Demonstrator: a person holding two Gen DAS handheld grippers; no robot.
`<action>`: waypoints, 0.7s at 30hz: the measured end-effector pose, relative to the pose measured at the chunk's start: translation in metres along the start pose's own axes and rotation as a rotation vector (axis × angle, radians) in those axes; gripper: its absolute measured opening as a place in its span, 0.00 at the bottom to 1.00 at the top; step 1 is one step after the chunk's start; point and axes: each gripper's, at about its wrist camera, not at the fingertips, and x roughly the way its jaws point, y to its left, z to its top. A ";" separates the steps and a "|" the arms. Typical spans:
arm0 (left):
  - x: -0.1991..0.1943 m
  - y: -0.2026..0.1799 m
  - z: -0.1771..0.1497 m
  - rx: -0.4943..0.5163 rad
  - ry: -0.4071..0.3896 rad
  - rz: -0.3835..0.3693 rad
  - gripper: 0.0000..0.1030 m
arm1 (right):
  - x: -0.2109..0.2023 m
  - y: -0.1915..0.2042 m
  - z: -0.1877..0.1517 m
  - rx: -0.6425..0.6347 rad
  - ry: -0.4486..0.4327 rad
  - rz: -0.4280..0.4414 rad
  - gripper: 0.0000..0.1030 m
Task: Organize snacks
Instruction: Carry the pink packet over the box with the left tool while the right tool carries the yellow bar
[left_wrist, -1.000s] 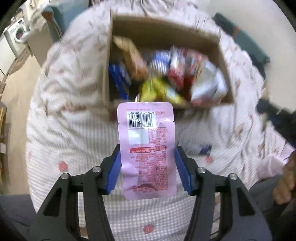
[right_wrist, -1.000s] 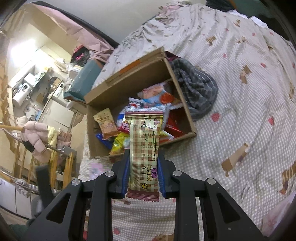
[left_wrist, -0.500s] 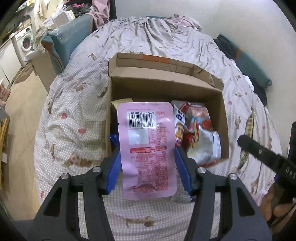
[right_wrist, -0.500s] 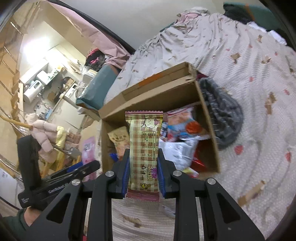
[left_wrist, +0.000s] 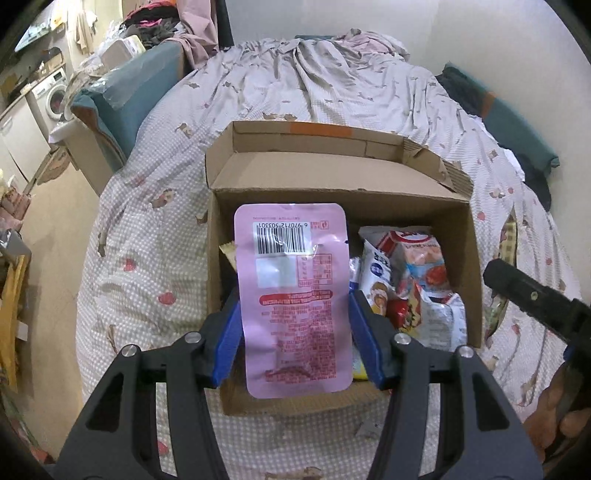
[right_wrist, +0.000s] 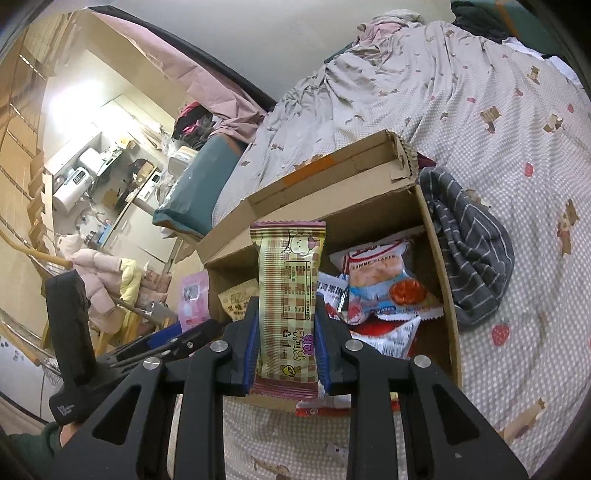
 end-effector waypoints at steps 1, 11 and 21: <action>0.002 0.000 0.001 0.004 -0.003 0.008 0.51 | 0.002 0.000 0.002 -0.002 0.001 0.002 0.27; 0.020 -0.001 0.001 0.026 0.003 0.043 0.51 | 0.039 -0.009 0.014 0.033 0.036 0.043 0.27; 0.028 -0.002 0.002 0.043 -0.004 0.057 0.51 | 0.054 -0.008 0.011 0.053 0.083 0.057 0.27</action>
